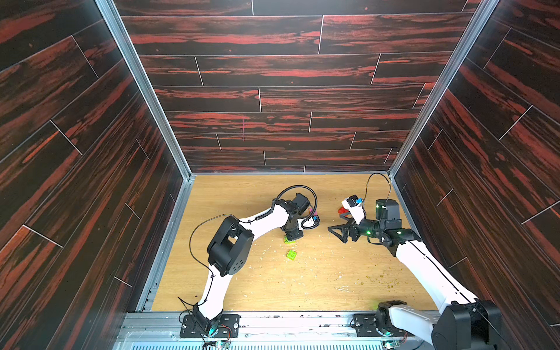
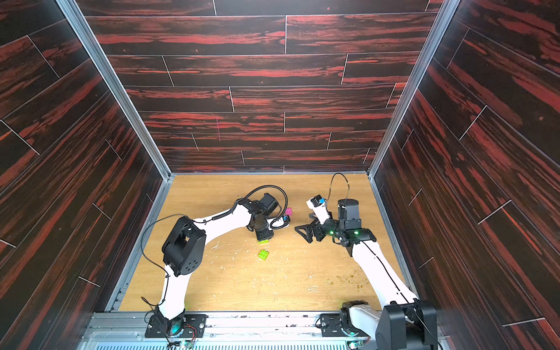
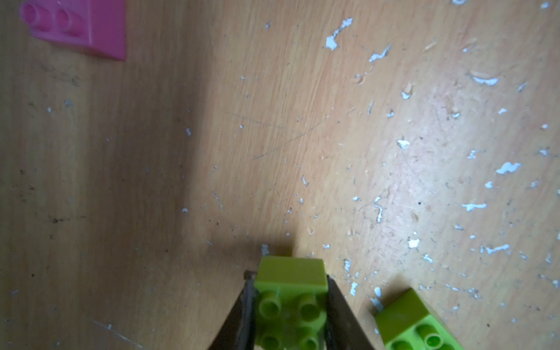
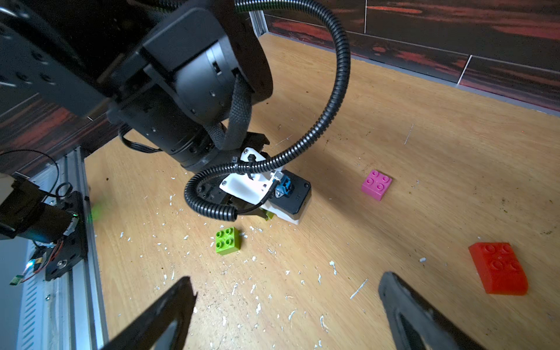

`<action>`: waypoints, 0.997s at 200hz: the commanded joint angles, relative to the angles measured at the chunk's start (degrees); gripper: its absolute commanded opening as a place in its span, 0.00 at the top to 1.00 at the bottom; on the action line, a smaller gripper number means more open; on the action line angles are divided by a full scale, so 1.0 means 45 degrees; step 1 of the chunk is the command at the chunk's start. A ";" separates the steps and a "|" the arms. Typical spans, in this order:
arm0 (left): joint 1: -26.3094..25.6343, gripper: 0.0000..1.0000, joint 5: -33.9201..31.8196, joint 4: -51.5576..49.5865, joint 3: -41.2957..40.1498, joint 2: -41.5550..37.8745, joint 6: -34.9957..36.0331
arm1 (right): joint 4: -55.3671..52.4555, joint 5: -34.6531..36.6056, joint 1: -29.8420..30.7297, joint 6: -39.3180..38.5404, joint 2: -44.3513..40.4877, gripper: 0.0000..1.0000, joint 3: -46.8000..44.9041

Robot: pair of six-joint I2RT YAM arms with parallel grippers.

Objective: Assemble the letter s with lego
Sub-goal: Assemble the lego brick with the lego brick.

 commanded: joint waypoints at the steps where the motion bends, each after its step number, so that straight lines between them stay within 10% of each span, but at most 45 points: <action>1: -0.0055 0.83 -0.0092 -0.0292 -0.0044 0.0261 0.0017 | -0.0102 -0.0159 -0.0065 -0.0122 -0.0115 0.02 -0.0099; 199: -0.0290 0.84 -0.0082 -0.0781 -0.0065 0.0877 -0.0312 | -0.0043 -0.0197 -0.0060 -0.0064 -0.0405 0.02 -0.0275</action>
